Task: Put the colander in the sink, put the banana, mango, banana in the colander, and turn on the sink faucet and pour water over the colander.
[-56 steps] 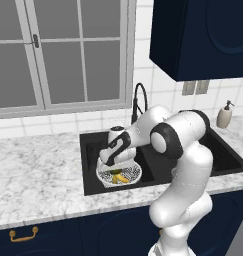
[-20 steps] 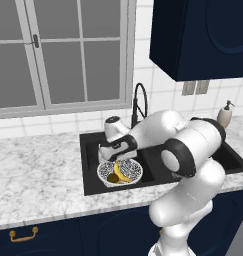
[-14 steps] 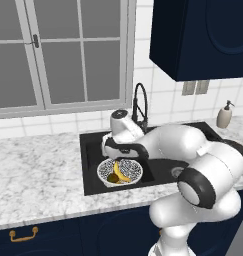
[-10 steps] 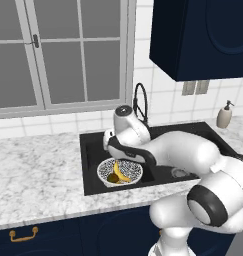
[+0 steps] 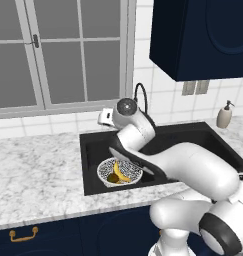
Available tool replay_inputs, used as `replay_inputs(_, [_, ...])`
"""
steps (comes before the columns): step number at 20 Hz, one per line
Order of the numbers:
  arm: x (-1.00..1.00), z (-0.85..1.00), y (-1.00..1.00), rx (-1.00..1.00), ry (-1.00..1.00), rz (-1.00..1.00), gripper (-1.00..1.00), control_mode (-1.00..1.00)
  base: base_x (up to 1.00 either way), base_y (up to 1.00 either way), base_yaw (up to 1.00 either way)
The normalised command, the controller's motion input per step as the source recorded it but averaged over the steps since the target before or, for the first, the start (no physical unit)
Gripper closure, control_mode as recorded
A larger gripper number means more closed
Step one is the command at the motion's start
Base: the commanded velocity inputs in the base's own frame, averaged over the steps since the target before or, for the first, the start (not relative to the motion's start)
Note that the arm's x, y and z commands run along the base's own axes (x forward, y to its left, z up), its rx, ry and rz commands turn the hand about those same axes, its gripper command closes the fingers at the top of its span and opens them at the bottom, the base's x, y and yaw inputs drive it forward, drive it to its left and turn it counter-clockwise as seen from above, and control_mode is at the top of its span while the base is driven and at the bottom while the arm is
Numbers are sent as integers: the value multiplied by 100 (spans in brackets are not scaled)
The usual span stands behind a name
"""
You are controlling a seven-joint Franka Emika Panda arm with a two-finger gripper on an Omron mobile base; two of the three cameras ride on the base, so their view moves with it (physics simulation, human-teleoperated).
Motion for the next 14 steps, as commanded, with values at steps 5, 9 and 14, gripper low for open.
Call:
replay_inputs(5, [0, 74, 39, 46, -46, -24, -100, -100, 0, 0, 0])
replay_inputs(9, [-1, 58, 23, 61, -43, -25, -100, -100, 0, 0, 0])
replay_inputs(14, [-33, 14, -14, 91, -31, -22, -100, -100, 0, 0, 0])
